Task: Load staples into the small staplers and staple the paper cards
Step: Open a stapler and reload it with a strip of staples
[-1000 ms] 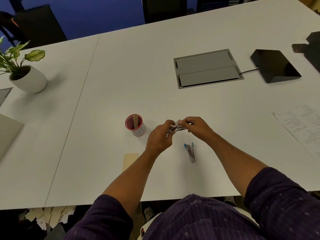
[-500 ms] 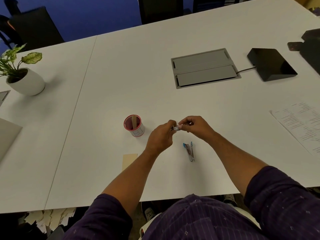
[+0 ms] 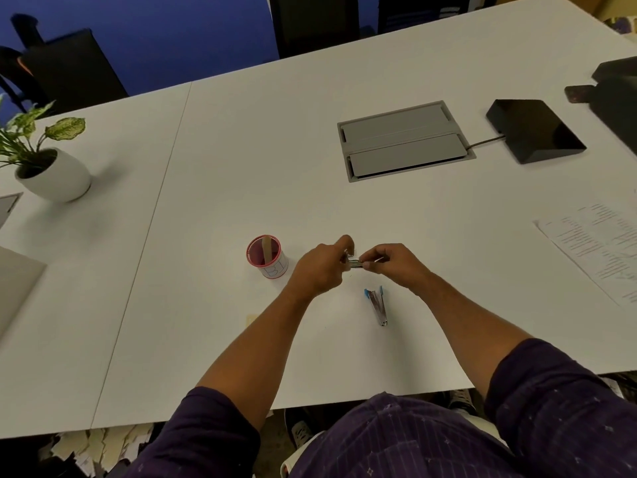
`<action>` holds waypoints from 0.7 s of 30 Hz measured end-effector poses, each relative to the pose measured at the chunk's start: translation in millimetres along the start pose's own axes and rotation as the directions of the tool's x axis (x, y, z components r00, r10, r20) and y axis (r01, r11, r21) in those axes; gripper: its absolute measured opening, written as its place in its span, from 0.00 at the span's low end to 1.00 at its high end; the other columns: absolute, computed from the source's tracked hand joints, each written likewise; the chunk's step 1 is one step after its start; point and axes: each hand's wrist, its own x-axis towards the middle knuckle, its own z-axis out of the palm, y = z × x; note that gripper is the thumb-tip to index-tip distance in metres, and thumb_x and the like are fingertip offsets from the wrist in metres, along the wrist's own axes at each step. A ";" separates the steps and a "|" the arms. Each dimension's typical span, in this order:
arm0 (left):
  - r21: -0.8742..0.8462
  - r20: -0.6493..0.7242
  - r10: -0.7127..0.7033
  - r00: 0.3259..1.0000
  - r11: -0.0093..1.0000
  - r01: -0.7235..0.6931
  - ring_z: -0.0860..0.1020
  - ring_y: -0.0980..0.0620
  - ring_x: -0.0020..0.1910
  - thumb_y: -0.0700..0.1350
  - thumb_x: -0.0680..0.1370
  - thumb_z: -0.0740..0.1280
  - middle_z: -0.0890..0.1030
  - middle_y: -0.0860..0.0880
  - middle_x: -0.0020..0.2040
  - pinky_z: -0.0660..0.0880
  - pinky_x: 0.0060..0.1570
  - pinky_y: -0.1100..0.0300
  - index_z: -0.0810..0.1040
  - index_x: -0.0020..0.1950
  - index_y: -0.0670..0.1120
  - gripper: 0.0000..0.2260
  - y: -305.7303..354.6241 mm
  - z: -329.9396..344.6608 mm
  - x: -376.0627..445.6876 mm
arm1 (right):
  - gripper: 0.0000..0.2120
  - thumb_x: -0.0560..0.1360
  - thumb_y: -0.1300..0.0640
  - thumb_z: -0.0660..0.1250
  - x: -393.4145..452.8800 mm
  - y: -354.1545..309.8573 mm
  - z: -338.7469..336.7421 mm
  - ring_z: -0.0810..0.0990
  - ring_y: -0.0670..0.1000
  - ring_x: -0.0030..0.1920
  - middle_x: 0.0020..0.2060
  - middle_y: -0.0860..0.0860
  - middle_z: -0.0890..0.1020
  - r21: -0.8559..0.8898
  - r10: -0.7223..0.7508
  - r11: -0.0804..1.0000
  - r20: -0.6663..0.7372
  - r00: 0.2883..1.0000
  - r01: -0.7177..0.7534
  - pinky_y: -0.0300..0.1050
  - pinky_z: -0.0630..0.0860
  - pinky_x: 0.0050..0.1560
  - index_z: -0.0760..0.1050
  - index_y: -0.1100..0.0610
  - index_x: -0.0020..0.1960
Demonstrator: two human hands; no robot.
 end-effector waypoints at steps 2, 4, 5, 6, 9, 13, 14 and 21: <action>-0.197 -0.070 -0.078 0.994 0.978 0.063 0.80 0.51 0.39 0.43 0.78 0.71 0.84 0.49 0.52 0.81 0.38 0.54 0.66 0.57 0.56 0.17 -3.2 7.1 -7.0 | 0.05 0.74 0.59 0.77 -0.3 -1.1 -6.1 0.86 0.52 0.48 0.44 0.50 0.88 0.047 -0.036 0.998 -0.020 0.999 0.037 0.45 0.80 0.55 0.86 0.53 0.50; -0.320 -0.114 -0.129 0.985 0.943 0.087 0.81 0.52 0.40 0.43 0.77 0.73 0.84 0.48 0.54 0.81 0.39 0.57 0.65 0.57 0.58 0.19 -4.0 12.0 -12.3 | 0.05 0.73 0.59 0.77 0.1 -3.2 -8.4 0.86 0.55 0.50 0.44 0.51 0.88 0.060 -0.050 0.997 -0.012 0.999 0.050 0.47 0.81 0.56 0.87 0.54 0.49; -0.357 -0.134 -0.150 0.980 0.930 0.094 0.81 0.51 0.41 0.43 0.76 0.73 0.85 0.47 0.55 0.81 0.40 0.56 0.65 0.56 0.59 0.20 -3.7 13.5 -14.0 | 0.05 0.73 0.60 0.77 0.6 -4.0 -8.3 0.85 0.55 0.51 0.44 0.51 0.88 0.058 -0.053 0.997 -0.011 0.999 0.054 0.48 0.81 0.57 0.87 0.55 0.50; -0.383 -0.152 -0.170 0.974 0.918 0.100 0.82 0.50 0.42 0.44 0.76 0.74 0.85 0.47 0.56 0.82 0.41 0.54 0.64 0.54 0.59 0.20 -3.1 14.4 -15.5 | 0.06 0.73 0.60 0.77 1.4 -4.6 -7.7 0.85 0.56 0.51 0.44 0.52 0.88 0.060 -0.055 0.997 -0.014 0.998 0.056 0.48 0.81 0.57 0.87 0.55 0.50; -0.410 -0.193 -0.190 0.963 0.907 0.097 0.81 0.50 0.41 0.46 0.76 0.73 0.85 0.47 0.55 0.80 0.38 0.56 0.65 0.50 0.58 0.17 -3.7 16.8 -17.9 | 0.07 0.73 0.60 0.77 3.2 -5.6 -5.1 0.85 0.56 0.52 0.45 0.52 0.88 0.095 -0.051 0.994 -0.037 0.998 0.054 0.48 0.80 0.58 0.86 0.56 0.50; -0.430 -0.199 -0.184 0.963 0.899 0.083 0.81 0.52 0.42 0.46 0.77 0.72 0.83 0.55 0.51 0.75 0.39 0.64 0.72 0.51 0.57 0.11 -5.4 19.7 -18.8 | 0.08 0.73 0.61 0.77 4.8 -4.9 -3.6 0.85 0.46 0.47 0.45 0.50 0.88 0.146 -0.047 0.988 -0.058 0.997 0.056 0.40 0.80 0.52 0.86 0.54 0.51; -0.433 -0.195 -0.182 0.964 0.898 0.083 0.81 0.52 0.44 0.46 0.78 0.72 0.84 0.56 0.52 0.76 0.41 0.63 0.75 0.53 0.56 0.09 -5.5 20.2 -18.5 | 0.08 0.74 0.61 0.77 5.5 -4.7 -3.7 0.84 0.46 0.46 0.45 0.51 0.88 0.158 -0.046 0.986 -0.064 0.997 0.055 0.39 0.80 0.51 0.86 0.54 0.52; -0.229 -0.157 -0.075 0.985 0.973 0.038 0.80 0.49 0.57 0.42 0.79 0.68 0.83 0.52 0.61 0.80 0.54 0.53 0.83 0.61 0.52 0.12 -7.4 23.7 -11.6 | 0.08 0.74 0.60 0.77 6.9 -2.7 -3.6 0.86 0.52 0.46 0.46 0.56 0.88 0.182 -0.012 0.983 -0.031 0.999 0.018 0.42 0.83 0.51 0.85 0.59 0.53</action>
